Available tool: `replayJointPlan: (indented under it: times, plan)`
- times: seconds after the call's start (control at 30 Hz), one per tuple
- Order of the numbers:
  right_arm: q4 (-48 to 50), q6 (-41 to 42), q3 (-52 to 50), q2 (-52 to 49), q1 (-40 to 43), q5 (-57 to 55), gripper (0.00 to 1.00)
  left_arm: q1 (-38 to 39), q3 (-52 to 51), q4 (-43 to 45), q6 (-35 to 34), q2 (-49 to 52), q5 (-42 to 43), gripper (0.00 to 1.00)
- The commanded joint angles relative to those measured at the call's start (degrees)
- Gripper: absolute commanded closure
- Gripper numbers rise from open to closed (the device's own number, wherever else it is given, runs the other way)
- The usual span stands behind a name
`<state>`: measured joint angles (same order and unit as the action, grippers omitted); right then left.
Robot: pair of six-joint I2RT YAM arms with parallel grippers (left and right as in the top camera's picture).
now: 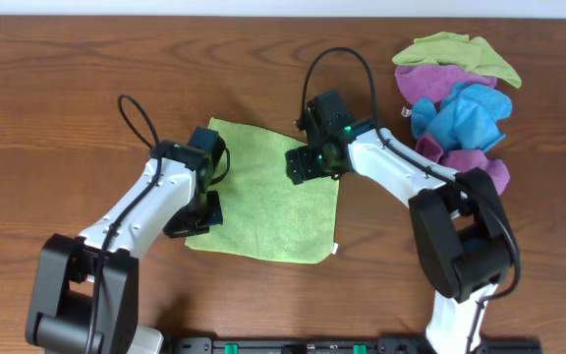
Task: Fold the cloth
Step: 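Move right gripper to the cloth's top-right corner and flatten it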
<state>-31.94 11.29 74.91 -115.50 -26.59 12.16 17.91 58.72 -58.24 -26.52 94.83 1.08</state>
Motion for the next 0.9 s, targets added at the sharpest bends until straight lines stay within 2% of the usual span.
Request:
replayJointPlan:
  times: [0.0,0.1,0.27,0.33,0.47,0.6,0.7,0.87]
  plan:
    - [0.0,-2.6,0.8,-2.3,0.5,-1.8,0.32,0.1,-0.5,-0.1,0.6,0.3,0.0,0.94]
    - [0.6,-3.3,2.5,-2.3,0.7,-5.3,0.23,0.1,-0.5,0.0,0.6,0.3,0.0,0.94]
    - [2.9,-6.1,5.6,-2.3,1.1,-9.5,0.21,0.1,-0.5,0.5,0.6,0.3,0.0,0.94]
    - [2.6,-6.0,6.9,-2.3,1.2,-9.0,0.23,0.1,-0.5,0.7,0.6,0.3,0.0,0.94]
    - [-1.7,-5.7,9.6,-2.3,0.7,-6.3,0.65,0.1,-0.5,1.2,0.6,0.3,0.3,0.94]
    - [-4.4,-5.2,9.6,-2.3,0.0,-9.2,0.8,0.1,-0.5,1.2,0.6,0.3,2.0,0.94]
    - [-5.4,1.9,9.6,-2.3,0.1,-16.8,0.98,0.1,-0.5,1.1,0.6,0.3,2.0,0.94]
    - [-4.7,4.4,9.6,-2.5,1.0,-17.2,0.99,0.1,-0.5,1.2,0.6,0.3,2.0,0.94]
